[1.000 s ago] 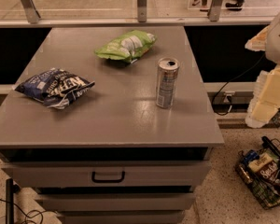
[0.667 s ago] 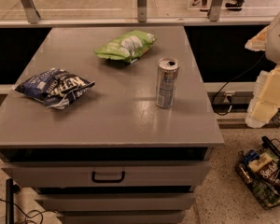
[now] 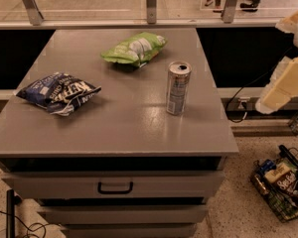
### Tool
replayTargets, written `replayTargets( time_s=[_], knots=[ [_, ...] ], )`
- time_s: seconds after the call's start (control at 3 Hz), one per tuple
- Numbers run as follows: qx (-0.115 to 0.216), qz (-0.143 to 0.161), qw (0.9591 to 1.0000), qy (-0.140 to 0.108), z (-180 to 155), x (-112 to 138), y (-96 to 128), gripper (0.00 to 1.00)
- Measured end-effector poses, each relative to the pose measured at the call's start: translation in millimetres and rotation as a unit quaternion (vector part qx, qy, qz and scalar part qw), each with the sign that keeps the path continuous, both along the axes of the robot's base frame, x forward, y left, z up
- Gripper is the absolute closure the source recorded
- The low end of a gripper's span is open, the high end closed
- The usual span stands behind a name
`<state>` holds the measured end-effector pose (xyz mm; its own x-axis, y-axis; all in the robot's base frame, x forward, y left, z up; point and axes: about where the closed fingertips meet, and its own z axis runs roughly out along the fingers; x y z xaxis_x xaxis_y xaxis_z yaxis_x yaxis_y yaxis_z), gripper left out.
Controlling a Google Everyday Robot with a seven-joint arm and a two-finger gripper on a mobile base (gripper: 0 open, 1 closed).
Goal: Pick green rice chip bag
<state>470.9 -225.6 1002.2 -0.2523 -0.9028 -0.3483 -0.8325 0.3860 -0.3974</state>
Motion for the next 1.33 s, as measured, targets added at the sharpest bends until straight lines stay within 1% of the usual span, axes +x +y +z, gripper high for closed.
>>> replayTargets(
  time_s=[0.33, 0.67, 1.0, 1.33],
  knots=[
    [0.029, -0.048, 0.9962, -0.066, 16, 32, -13, 0.0],
    [0.058, -0.059, 0.9888, -0.124, 35, 75, -19, 0.0],
    [0.074, -0.049, 0.9844, -0.152, 50, 125, -16, 0.0],
    [0.092, -0.041, 0.984, -0.147, 53, 174, 3, 0.0]
  ],
)
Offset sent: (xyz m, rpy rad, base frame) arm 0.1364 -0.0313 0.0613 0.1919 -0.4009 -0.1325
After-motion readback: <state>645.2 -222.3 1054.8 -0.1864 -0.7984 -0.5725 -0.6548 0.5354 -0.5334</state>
